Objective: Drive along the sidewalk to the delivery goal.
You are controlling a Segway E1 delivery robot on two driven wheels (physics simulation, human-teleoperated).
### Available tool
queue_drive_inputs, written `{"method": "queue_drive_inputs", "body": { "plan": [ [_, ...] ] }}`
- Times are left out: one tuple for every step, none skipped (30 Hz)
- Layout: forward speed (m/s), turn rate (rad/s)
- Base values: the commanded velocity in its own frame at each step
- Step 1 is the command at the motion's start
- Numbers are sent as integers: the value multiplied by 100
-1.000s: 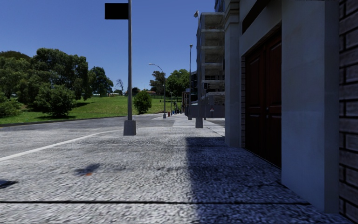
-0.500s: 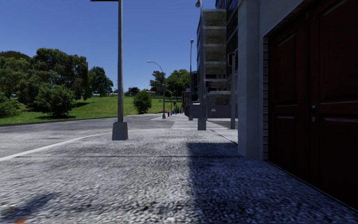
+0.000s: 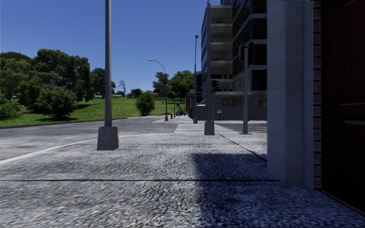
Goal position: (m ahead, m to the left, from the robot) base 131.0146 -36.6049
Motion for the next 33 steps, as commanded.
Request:
{"method": "queue_drive_inputs", "body": {
  "plan": [
    [200,0],
    [200,0],
    [200,0],
    [200,0],
    [200,0],
    [200,0],
    [200,0],
    [200,0],
    [200,0],
    [200,0],
    [200,-8],
    [200,-20],
    [200,-24],
    [200,-24],
    [200,-25],
    [200,-25],
    [200,-25],
    [200,-25],
    [200,-25],
    [200,-25],
    [200,-25],
    [200,-24],
    [200,0],
    [200,0],
    [200,0],
    [200,0],
    [200,0],
    [200,0],
    [200,0],
    [200,0],
    [200,0],
    [200,0],
    [200,0]
  ]
}}
